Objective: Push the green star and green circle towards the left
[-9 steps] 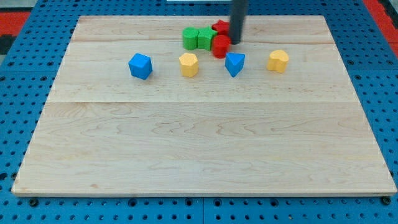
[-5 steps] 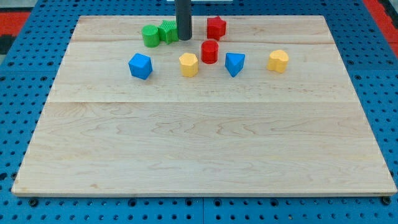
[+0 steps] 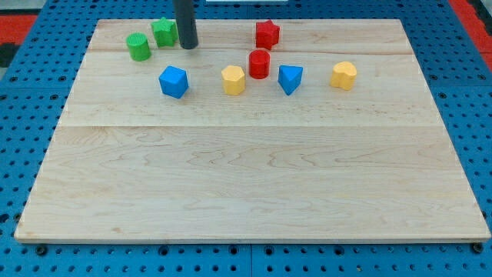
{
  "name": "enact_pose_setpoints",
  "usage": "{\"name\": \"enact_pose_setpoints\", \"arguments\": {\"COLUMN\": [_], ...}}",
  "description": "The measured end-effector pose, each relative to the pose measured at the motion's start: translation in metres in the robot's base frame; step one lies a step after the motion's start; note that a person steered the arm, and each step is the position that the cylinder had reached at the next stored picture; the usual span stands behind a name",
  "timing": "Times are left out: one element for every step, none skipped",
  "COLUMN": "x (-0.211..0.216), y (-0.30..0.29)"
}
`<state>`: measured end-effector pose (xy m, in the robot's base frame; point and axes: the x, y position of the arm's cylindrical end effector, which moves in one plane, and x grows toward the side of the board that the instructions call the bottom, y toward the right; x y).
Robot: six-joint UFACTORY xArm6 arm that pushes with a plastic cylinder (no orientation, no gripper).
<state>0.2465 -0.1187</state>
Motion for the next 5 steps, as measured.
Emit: {"name": "enact_pose_setpoints", "arguments": {"x": [-0.006,-0.023,-0.036,-0.041,-0.041], "y": [0.005,0.008,0.008,-0.035,-0.045]}}
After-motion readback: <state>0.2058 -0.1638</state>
